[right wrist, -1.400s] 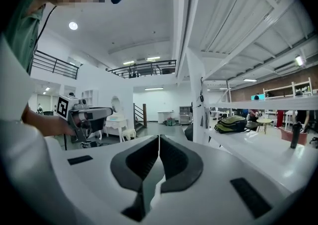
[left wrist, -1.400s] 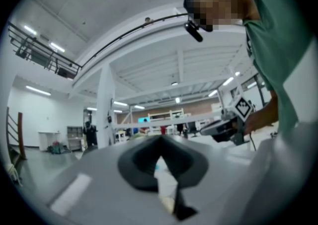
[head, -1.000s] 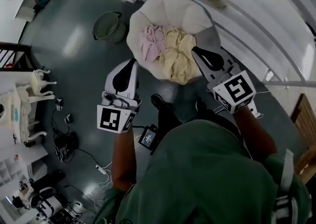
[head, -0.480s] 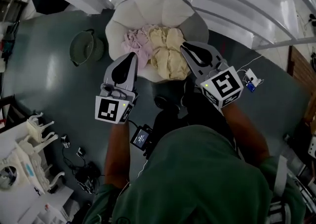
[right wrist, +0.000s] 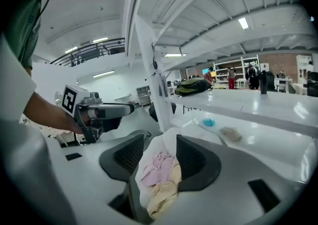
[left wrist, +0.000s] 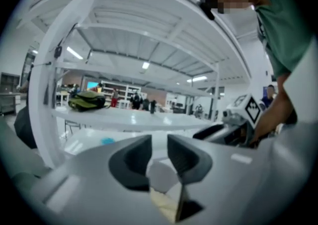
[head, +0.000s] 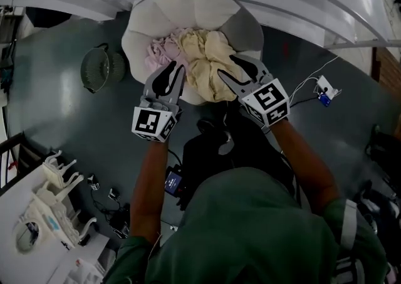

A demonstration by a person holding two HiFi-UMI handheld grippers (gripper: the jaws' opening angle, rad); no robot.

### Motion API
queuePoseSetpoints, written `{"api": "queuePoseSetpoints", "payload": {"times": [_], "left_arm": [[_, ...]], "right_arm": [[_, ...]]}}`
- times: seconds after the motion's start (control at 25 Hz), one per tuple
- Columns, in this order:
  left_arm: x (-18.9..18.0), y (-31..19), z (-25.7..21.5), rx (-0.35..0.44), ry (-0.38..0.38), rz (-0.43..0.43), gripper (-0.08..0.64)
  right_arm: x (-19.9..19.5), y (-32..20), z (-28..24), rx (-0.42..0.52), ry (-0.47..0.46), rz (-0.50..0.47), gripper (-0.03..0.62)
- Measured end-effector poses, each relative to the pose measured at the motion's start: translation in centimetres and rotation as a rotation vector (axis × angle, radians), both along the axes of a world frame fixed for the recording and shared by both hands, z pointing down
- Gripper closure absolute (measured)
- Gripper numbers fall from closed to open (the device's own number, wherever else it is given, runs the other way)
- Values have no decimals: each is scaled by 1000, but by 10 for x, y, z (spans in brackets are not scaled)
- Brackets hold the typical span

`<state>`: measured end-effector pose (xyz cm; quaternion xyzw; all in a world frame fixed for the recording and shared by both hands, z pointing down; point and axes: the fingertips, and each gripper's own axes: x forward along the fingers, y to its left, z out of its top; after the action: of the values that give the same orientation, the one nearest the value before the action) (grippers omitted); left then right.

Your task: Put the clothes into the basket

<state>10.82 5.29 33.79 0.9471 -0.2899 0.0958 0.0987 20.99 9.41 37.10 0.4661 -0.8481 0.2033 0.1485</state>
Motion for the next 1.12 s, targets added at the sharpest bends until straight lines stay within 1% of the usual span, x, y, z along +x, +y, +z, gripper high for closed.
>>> {"api": "queuePoseSetpoints", "payload": {"times": [0.16, 0.28, 0.36, 0.48, 0.64, 0.72, 0.88, 1.0, 1.04, 1.08, 1.12], "left_arm": [[2, -34, 82, -62, -35, -61, 441], [3, -46, 159, -138, -58, -98, 412], [4, -50, 211, -190, -76, -104, 356], [4, -54, 290, -242, -124, -81, 319], [3, -60, 393, -308, -163, -50, 319], [4, -61, 443, -336, -183, -39, 319], [4, -56, 532, -389, -232, -23, 319], [0, -48, 582, -441, -270, -22, 319], [-1, -45, 594, -462, -281, -23, 319], [-3, -42, 603, -481, -288, -27, 319], [-4, -40, 607, -494, -290, -33, 320]], "right_arm": [[-3, -22, 78, -60, 12, -37, 343], [-7, -30, 146, -118, 30, -37, 324], [-11, -33, 195, -163, 53, -36, 314], [-14, -36, 274, -235, 74, -14, 301], [-10, -40, 382, -332, 85, 49, 295], [-10, -37, 437, -383, 92, 59, 293], [-18, -15, 541, -506, 145, 19, 293], [-20, 2, 594, -593, 237, -28, 293], [-20, 6, 603, -614, 261, -42, 309], [-21, 7, 607, -628, 270, -54, 409], [-22, 6, 605, -631, 264, -62, 523]]}}
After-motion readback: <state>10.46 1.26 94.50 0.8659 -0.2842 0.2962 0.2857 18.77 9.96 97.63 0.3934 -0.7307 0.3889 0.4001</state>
